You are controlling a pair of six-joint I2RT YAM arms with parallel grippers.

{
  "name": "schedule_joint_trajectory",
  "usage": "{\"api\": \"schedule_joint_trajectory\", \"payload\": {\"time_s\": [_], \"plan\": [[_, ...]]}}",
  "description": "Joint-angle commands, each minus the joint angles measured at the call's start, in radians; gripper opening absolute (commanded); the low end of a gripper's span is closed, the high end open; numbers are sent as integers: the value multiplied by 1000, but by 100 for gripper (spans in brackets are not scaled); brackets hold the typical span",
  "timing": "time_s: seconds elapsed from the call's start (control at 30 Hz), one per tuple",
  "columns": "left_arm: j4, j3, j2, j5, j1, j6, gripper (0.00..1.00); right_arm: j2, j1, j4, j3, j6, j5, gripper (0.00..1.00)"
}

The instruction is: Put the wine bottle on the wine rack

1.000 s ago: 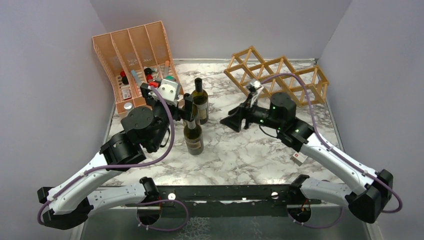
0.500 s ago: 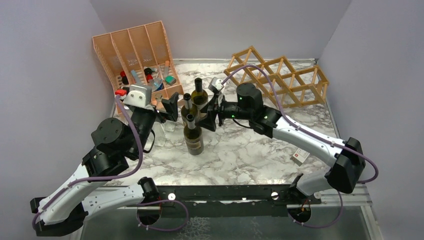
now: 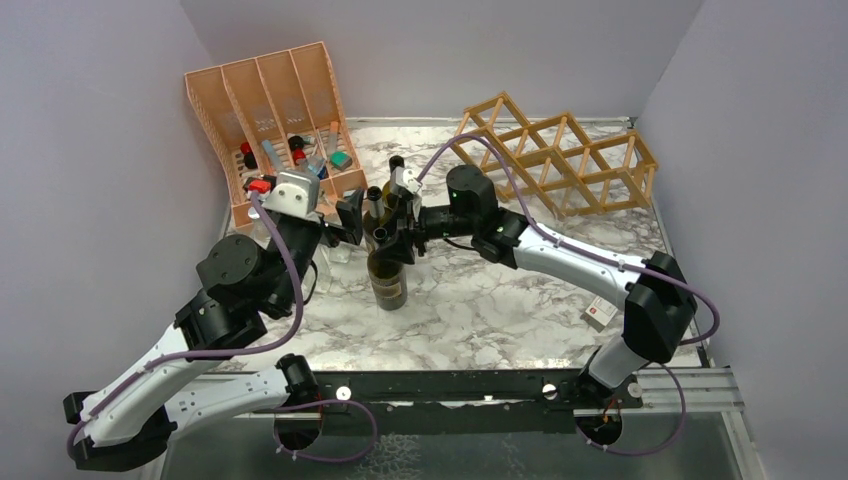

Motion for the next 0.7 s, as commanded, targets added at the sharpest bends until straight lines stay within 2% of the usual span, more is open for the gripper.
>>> {"api": "schedule_joint_trajectory", "payload": {"time_s": [0.0,0.13,0.27,0.37,0.57,0.67], "plan": [[21,-20,-5,44,-1,10,99,19,6,103,11,-38,-93,45],[16,-32,-15,65,-1,-2,99,-2,7,107,-1,-50,-82,31],[12,-46,-23,93,-1,-19,99,-61,9,101,-33,-65,-10,12],[6,-59,-29,117,-1,-31,99,-126,8,93,-75,-60,64,3],[-8,-95,-27,286,-1,-57,99,-310,9,75,-193,18,285,1],[25,-150,-20,354,-1,-79,99,-413,9,18,-230,80,459,1]]}}
